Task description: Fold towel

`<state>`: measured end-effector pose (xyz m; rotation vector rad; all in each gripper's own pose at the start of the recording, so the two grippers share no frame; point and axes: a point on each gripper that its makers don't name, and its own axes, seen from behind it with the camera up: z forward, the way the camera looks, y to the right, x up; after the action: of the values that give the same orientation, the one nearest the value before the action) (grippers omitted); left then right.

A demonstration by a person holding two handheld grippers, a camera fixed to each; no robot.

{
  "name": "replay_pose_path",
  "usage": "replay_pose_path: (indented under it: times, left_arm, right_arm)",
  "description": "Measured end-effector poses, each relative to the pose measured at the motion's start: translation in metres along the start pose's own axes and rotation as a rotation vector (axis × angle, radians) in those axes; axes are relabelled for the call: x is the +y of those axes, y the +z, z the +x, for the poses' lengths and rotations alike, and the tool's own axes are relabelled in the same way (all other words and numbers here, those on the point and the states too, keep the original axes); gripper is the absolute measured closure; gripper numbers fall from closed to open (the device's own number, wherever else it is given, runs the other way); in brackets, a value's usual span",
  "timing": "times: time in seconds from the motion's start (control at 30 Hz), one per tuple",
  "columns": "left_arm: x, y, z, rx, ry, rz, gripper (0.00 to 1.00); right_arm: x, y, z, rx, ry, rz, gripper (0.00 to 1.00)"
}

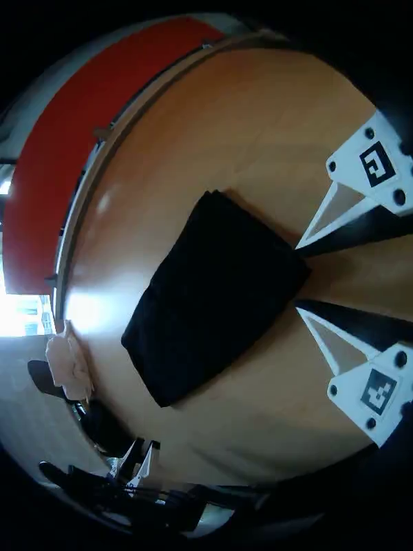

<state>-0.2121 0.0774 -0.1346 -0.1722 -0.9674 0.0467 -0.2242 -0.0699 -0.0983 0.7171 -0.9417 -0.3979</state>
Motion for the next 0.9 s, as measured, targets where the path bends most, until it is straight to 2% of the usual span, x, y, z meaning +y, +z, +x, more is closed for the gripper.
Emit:
replay_pose_path:
  times: [0.23, 0.3, 0.6, 0.9]
  left_arm:
    - [-0.001, -0.001, -0.001, -0.003, -0.003, 0.000, 0.08]
    - [-0.001, -0.001, -0.001, -0.004, -0.003, 0.001, 0.08]
    - [-0.001, 0.000, 0.000, -0.003, -0.004, 0.002, 0.08]
    - [-0.003, 0.000, 0.005, 0.002, 0.000, 0.005, 0.08]
  right_arm:
    - [0.004, -0.002, 0.000, 0.000, -0.007, -0.006, 0.91]
    - [0.005, -0.003, 0.001, 0.000, -0.008, -0.009, 0.95]
    - [0.007, -0.009, 0.008, 0.005, 0.001, -0.025, 0.96]
    - [0.018, -0.031, 0.050, 0.087, 0.027, -0.052, 0.96]
